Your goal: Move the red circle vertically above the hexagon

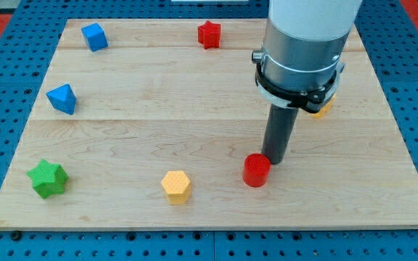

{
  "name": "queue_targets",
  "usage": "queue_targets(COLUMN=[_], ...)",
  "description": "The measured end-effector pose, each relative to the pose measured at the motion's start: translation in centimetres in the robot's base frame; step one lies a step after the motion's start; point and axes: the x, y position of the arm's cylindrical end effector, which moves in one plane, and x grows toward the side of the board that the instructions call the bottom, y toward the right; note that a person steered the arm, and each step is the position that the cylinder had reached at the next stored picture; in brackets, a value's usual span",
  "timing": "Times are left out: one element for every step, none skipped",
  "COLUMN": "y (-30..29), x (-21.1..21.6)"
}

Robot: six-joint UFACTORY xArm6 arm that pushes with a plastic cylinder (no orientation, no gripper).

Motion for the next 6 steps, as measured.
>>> queue_targets(y=[1.8, -1.3, -2.7, -1.9, -1.7, -5.9], x=[6.6, 3.1, -3.5, -3.7, -0.9, -0.3])
